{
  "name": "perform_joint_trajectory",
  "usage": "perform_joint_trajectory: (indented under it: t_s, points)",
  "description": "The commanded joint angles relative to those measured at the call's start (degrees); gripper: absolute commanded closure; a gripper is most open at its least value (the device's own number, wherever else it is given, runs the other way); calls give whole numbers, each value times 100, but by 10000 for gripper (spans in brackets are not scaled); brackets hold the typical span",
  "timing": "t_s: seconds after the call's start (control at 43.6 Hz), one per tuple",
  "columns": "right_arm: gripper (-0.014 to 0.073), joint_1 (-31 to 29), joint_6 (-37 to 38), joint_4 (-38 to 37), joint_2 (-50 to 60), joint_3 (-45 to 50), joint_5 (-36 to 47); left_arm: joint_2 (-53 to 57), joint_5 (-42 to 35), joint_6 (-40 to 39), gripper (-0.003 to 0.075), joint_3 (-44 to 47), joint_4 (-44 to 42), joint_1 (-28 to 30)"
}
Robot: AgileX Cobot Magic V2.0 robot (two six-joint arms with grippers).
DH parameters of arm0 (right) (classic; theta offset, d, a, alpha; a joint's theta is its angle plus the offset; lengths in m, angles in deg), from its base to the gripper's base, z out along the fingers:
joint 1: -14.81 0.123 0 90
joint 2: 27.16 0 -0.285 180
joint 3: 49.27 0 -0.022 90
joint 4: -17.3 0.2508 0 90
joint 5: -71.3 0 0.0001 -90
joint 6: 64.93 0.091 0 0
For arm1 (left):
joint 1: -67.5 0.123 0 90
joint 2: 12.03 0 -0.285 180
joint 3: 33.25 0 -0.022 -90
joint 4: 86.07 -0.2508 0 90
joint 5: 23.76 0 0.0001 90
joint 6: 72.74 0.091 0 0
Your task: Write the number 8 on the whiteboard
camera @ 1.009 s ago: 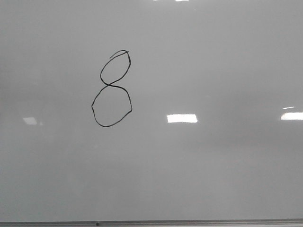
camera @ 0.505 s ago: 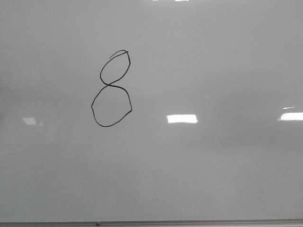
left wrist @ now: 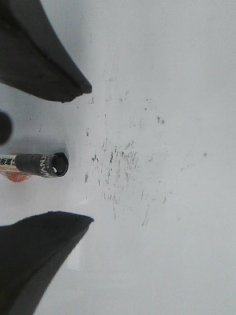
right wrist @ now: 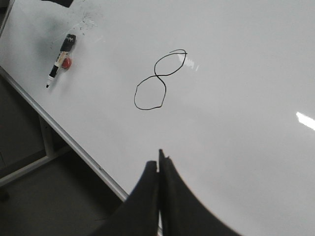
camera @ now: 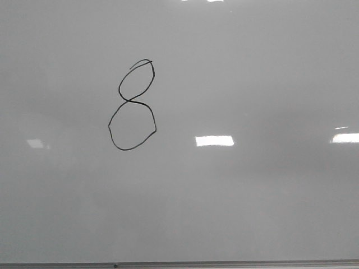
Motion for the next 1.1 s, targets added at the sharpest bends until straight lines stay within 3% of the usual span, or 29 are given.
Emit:
perform_joint_trajectory:
  t_s: [0.0,0.275,0.482,0.734,1.078]
  points:
    - [653,-36,3,180,-41,-143,296,755,-216,-38,321,140,-29,-129]
    - [653,-36,3,186,-41,-143,296,2954,187,-38,561,1233,125,-790]
    - [653,-36,3,186,-41,-143,296,4523,1067,-38,739,1635,227,-964]
    - [653,-36,3,186,-41,-143,296,5500,1625,-38,741,1704,227,-964]
    - [653,-36,3,186,-41,-143,296,5611,1625,-38,741,1704,227,-964]
